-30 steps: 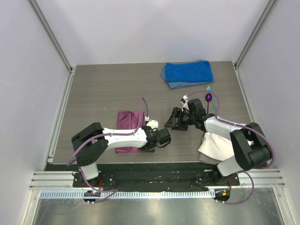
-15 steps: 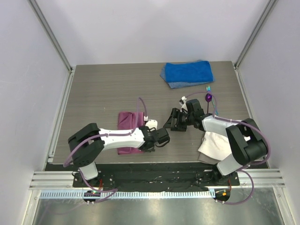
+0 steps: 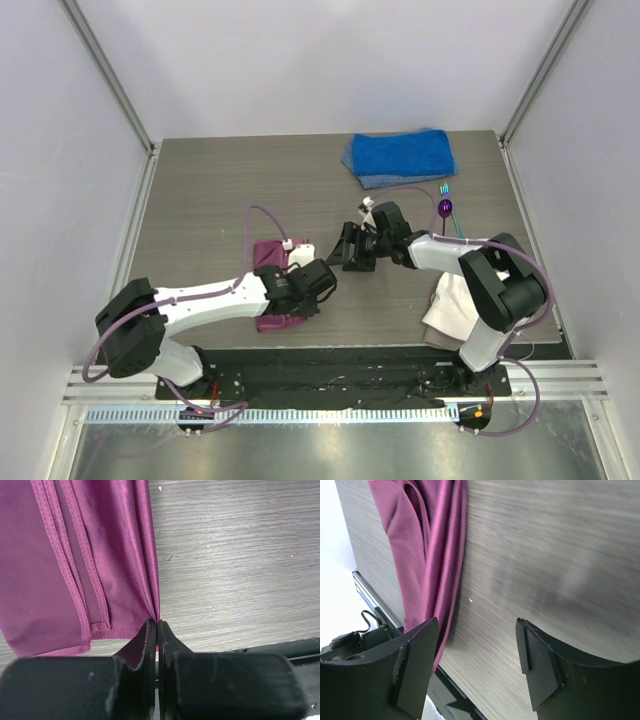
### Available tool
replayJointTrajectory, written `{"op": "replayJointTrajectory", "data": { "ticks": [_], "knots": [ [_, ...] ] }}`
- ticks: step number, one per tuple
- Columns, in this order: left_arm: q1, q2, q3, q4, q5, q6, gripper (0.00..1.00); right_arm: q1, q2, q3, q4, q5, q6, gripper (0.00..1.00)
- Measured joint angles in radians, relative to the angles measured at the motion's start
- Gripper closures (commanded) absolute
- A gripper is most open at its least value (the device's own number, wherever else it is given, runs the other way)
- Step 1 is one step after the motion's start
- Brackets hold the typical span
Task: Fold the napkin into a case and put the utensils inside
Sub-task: Pick up the 2/3-rectangle-folded napkin from the center of the board.
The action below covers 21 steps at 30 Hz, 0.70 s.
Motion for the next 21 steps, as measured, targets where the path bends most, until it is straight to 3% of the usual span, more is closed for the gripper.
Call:
{"op": "replayJointTrajectory", "data": {
  "ticks": [21],
  "knots": [
    [0.058,-0.114,-0.083,0.047,0.08,0.0,1.0,0.079,0.241,0.232,0.027,0.008,0.042,0.36]
  ]
}}
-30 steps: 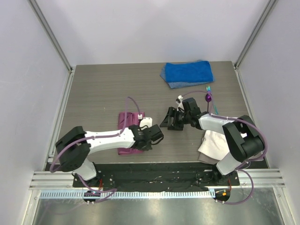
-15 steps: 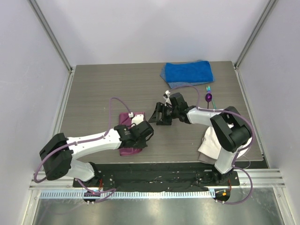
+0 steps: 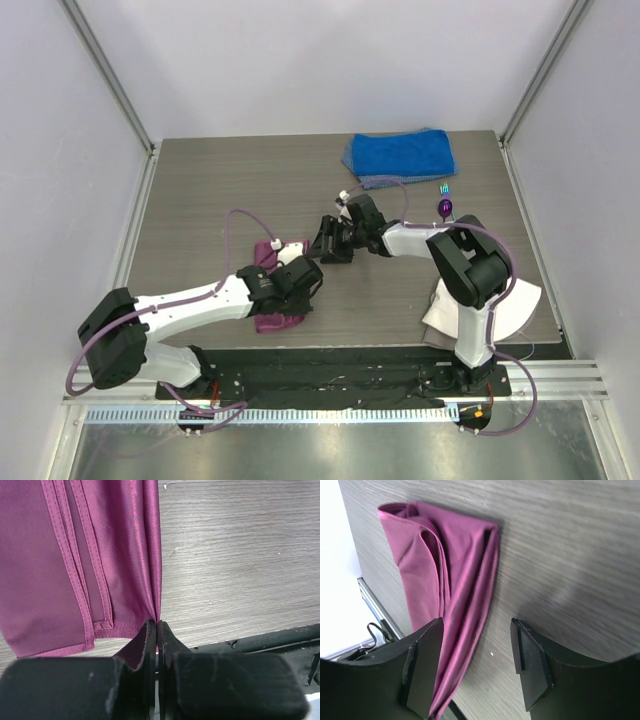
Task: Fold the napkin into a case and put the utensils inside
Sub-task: Pick up the 2/3-rectangle-folded napkin from the center of the board.
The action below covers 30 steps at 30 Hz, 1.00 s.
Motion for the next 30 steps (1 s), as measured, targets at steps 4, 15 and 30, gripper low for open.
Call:
{"op": "replayJointTrajectory", "data": {
  "ticks": [4,15,30],
  "knots": [
    [0.0,-0.019,0.0,0.0,0.002,0.0,1.0,0.007,0.026,0.03,0.009,-0.001,0.011,0.36],
    [0.004,-0.032,0.0,-0.001,0.003,0.0,1.0,0.011,0.078,0.069,0.049,-0.004,0.04,0.5],
    [0.004,-0.053,0.0,-0.002,0.006,0.002,1.0,0.011,0.099,0.076,0.074,-0.011,0.064,0.65]
  ]
}}
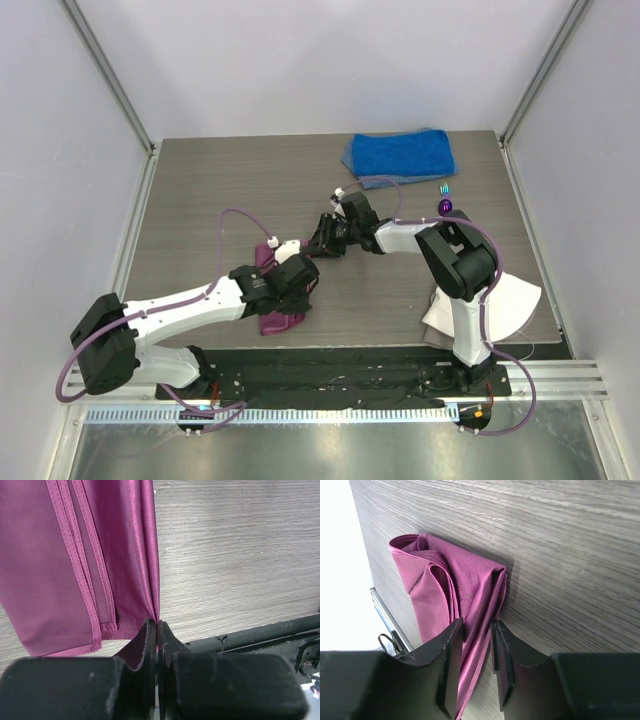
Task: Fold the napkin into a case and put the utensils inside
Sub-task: Pick up the 2/3-rectangle-folded napkin from the center of the board.
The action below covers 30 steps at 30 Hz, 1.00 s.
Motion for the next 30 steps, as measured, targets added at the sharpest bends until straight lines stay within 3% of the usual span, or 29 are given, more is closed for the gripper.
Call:
{"op": "replayJointTrajectory", "data": {
  "ticks": [4,8,30],
  "knots": [
    [0.0,0.0,0.0,0.0,0.006,0.0,1.0,0.0,0.0,0.0,0.003,0.0,0.007,0.55],
    [0.0,-0.002,0.0,0.0,0.007,0.0,1.0,0.0,0.0,0.0,0.008,0.001,0.01,0.52],
    [0.002,-0.041,0.004,-0.008,0.014,0.0,1.0,0.0,0.0,-0.03,0.072,-0.014,0.037,0.44]
  ]
}}
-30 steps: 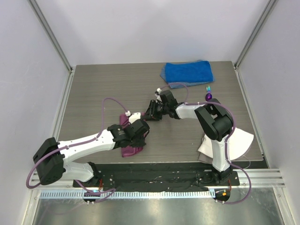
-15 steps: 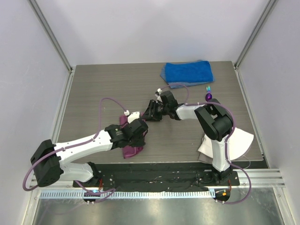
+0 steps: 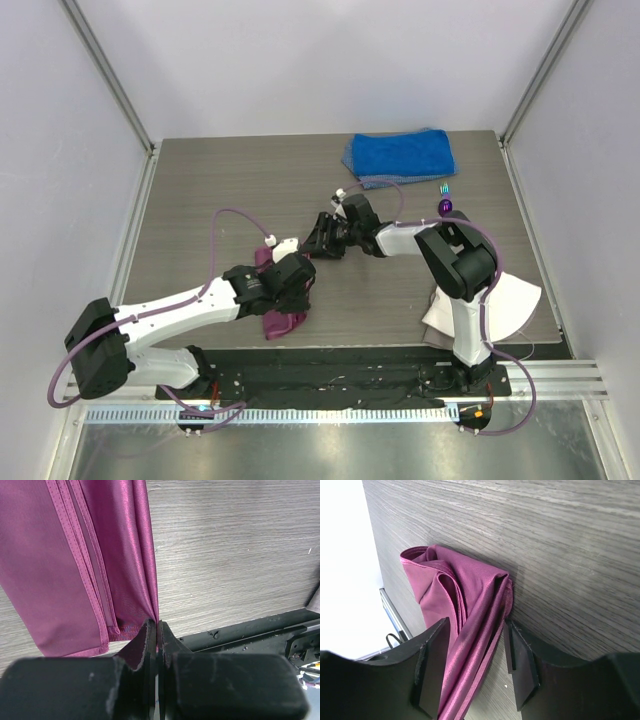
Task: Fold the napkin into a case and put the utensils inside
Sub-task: Pick up the 2/3-rectangle-folded napkin from the center of the board.
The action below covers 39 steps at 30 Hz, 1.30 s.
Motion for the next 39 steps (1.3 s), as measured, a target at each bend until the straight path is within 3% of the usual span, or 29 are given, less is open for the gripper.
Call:
{"op": "replayJointTrajectory", "data": {
  "ticks": [16,21,28,33,36,37,39],
  "knots": [
    [0.0,0.0,0.0,0.0,0.007,0.003,1.0,0.047,-0.06,-0.107,0.061,0.005,0.017,0.44],
    [0.0,0.0,0.0,0.0,0.008,0.003,1.0,0.047,-0.056,-0.096,0.048,0.014,0.016,0.49],
    [0.0,0.0,-0.002,0.011,0.031,0.0,1.0,0.034,-0.019,-0.052,0.025,0.031,0.006,0.69],
    [0.0,0.021,-0.006,0.039,0.046,-0.003,1.0,0.023,-0.014,-0.048,0.005,0.04,-0.012,0.91],
    [0.0,0.06,-0.006,0.064,0.062,-0.002,0.87,0.017,-0.014,-0.035,-0.031,0.051,-0.037,0.99],
    [0.0,0.074,-0.006,0.074,0.069,-0.002,0.74,0.016,-0.014,-0.031,-0.042,0.055,-0.047,0.99],
    [0.0,0.097,-0.006,0.089,0.079,-0.003,0.65,0.013,-0.014,-0.021,-0.058,0.061,-0.069,0.99]
  ]
}}
